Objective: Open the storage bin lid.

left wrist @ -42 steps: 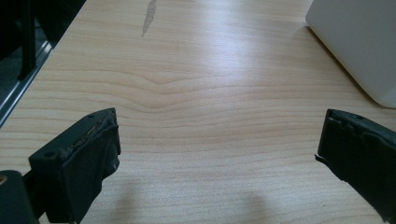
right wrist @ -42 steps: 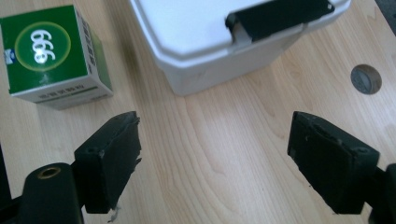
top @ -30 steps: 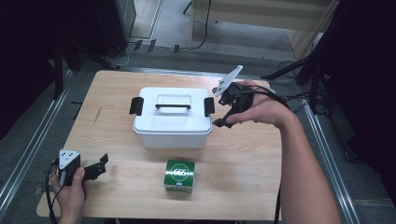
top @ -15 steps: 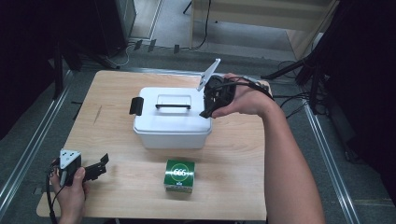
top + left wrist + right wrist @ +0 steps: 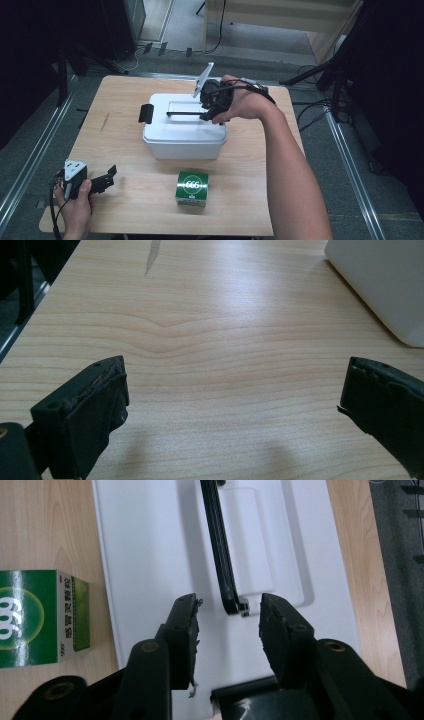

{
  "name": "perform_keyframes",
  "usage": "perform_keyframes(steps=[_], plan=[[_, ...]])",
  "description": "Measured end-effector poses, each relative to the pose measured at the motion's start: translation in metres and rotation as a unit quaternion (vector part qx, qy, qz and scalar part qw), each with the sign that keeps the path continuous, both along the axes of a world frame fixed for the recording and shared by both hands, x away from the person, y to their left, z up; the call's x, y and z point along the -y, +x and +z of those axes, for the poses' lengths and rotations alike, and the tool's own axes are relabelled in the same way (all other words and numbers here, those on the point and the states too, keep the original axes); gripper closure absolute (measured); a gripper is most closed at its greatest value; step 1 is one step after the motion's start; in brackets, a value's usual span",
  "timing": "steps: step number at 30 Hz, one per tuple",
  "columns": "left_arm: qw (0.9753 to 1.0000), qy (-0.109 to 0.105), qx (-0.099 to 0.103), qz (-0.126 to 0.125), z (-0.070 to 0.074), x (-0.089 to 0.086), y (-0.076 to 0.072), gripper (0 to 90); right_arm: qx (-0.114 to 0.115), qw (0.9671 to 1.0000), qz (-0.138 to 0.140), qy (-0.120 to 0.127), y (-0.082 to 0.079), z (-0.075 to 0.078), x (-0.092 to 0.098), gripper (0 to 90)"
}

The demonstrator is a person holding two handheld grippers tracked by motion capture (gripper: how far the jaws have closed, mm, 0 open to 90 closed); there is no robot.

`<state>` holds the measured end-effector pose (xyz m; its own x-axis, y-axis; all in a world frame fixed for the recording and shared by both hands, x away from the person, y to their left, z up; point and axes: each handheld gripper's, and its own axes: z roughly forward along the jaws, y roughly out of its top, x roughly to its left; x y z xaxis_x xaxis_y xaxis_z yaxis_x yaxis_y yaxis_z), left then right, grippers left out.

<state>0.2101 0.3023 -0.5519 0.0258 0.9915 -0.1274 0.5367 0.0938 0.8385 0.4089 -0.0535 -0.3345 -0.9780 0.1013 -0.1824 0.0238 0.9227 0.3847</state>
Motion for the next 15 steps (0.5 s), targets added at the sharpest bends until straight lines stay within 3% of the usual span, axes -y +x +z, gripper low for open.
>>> perform_keyframes(steps=[3, 10, 15], plan=[[1.0000, -0.001, -0.001, 0.000, 0.000, 0.000, 0.000, 0.0, 0.005, 1.0000, 0.002, 0.000, 0.001, -0.001, -0.005, 63.0], [1.0000, 0.000, -0.001, -0.001, 0.000, 0.000, 0.000, 0.0, -0.010, 0.9998, 0.014, -0.004, 0.005, -0.006, -0.020, 73.2], [1.0000, 0.003, -0.002, -0.003, 0.000, 0.001, 0.001, 0.0, -0.008, 0.9997, 0.022, -0.007, 0.007, -0.011, -0.029, 76.1]])
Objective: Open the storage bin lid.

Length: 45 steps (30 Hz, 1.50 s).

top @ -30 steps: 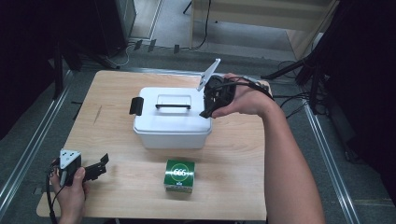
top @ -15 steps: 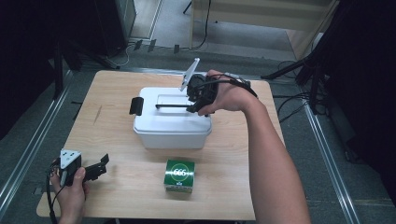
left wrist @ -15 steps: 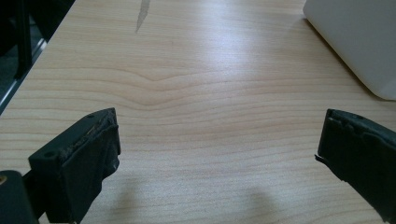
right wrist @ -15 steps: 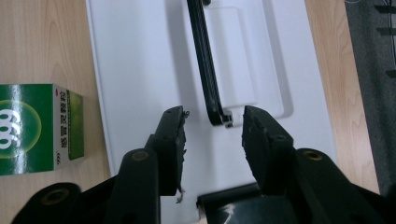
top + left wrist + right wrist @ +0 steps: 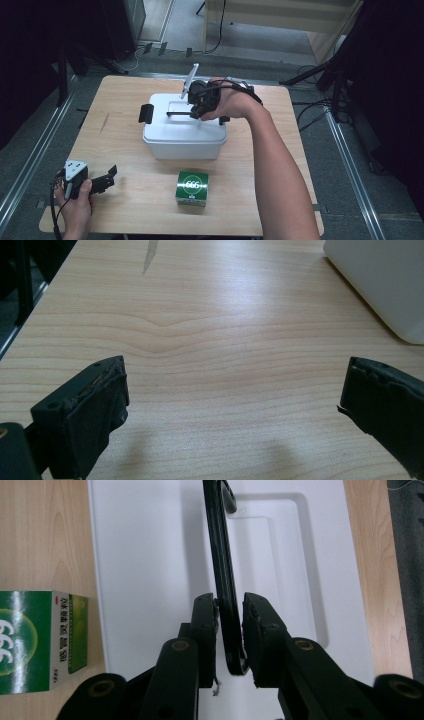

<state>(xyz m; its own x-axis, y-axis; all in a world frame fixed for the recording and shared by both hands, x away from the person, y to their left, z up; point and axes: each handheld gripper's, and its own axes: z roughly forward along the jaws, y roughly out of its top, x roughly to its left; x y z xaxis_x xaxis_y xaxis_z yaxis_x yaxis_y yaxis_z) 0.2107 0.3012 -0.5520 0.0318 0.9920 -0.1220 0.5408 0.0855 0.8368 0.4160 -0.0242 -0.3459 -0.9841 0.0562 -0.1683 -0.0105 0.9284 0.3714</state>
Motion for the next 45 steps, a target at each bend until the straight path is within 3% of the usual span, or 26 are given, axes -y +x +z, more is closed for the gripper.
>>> perform_keyframes(steps=[11, 15, 26, 34, 45], plan=[[1.0000, 0.000, -0.002, -0.003, 0.000, 0.000, 0.000, 0.0, 0.024, 0.9997, 0.002, -0.004, 0.004, -0.005, -0.009, 83.3], [1.0000, -0.002, -0.001, -0.001, 0.000, 0.000, 0.000, 0.0, 0.034, 0.9992, 0.020, -0.007, 0.002, -0.003, -0.009, 85.1], [1.0000, -0.002, 0.000, 0.000, 0.000, 0.000, 0.000, 0.0, 0.044, 0.9985, 0.027, 0.019, -0.001, 0.014, -0.003, 85.3], [1.0000, -0.001, -0.001, 0.000, 0.000, 0.000, 0.000, 0.0, 0.054, 0.9978, 0.031, 0.022, -0.006, 0.029, 0.009, 85.4], [1.0000, 0.002, -0.004, -0.001, 0.000, 0.000, 0.000, 0.0, 0.064, 0.9977, 0.007, 0.019, -0.011, 0.038, 0.042, 85.4]])
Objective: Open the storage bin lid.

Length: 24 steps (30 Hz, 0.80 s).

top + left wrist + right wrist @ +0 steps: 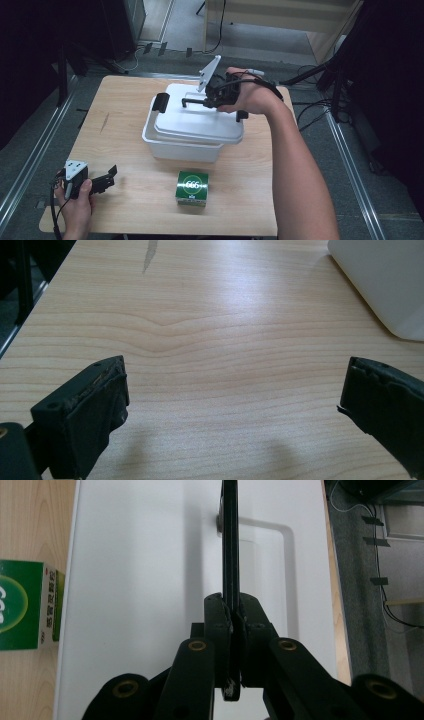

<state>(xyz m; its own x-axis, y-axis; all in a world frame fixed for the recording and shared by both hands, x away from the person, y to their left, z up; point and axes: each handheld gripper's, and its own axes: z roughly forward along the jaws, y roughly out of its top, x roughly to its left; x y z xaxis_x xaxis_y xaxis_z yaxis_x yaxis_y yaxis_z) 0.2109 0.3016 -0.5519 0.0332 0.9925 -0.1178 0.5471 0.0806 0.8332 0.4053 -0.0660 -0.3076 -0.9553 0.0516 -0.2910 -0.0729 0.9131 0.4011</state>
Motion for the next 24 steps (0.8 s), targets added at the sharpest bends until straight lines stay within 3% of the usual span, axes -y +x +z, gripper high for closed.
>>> perform_keyframes(steps=[12, 13, 19, 21, 24], plan=[[1.0000, -0.004, 0.000, 0.004, 0.000, 0.000, 0.001, 0.0, 0.004, 0.9992, -0.039, 0.009, -0.008, -0.002, 0.058, 85.3], [1.0000, -0.004, 0.000, 0.004, 0.000, 0.000, 0.001, 0.0, 0.005, 0.9988, -0.048, 0.008, -0.009, -0.002, 0.070, 85.3], [1.0000, 0.000, 0.001, 0.004, 0.000, 0.000, 0.001, 0.0, 0.010, 0.9970, -0.073, 0.023, -0.013, -0.002, 0.103, 85.4], [1.0000, 0.000, 0.001, 0.004, 0.000, 0.001, 0.001, 0.0, 0.010, 0.9968, -0.076, 0.024, -0.014, -0.002, 0.107, 85.4], [1.0000, 0.002, 0.001, 0.003, 0.000, 0.001, 0.001, 0.0, 0.012, 0.9957, -0.090, 0.021, -0.017, -0.004, 0.127, 85.4]])
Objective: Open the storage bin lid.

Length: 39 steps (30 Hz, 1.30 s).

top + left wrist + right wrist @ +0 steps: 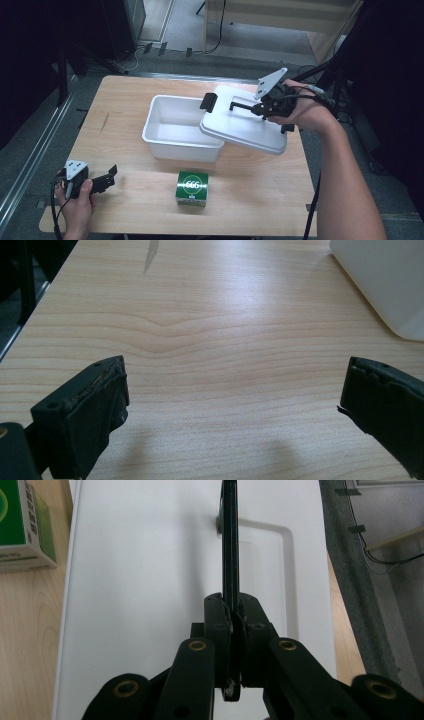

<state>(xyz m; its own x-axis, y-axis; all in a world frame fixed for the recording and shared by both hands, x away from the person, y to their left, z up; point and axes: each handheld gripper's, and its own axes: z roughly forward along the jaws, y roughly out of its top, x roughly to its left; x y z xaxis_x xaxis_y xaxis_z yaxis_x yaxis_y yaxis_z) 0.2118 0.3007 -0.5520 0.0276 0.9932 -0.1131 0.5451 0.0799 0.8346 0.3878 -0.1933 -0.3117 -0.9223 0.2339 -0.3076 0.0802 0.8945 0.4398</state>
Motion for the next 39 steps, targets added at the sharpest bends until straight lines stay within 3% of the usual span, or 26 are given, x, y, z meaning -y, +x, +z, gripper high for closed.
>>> perform_keyframes(steps=[23, 29, 39], plan=[[1.0000, 0.004, 0.000, -0.002, 0.000, 0.001, 0.000, 0.0, -0.010, 0.9983, -0.058, 0.005, -0.020, -0.020, 0.081, 85.3], [1.0000, 0.005, -0.001, -0.002, 0.000, 0.002, 0.000, 0.0, -0.016, 0.9979, -0.063, 0.003, -0.023, -0.033, 0.089, 85.4], [1.0000, 0.008, -0.002, -0.005, 0.000, 0.002, 0.000, 0.0, -0.030, 0.9978, -0.059, -0.001, -0.026, -0.067, 0.091, 85.4]])
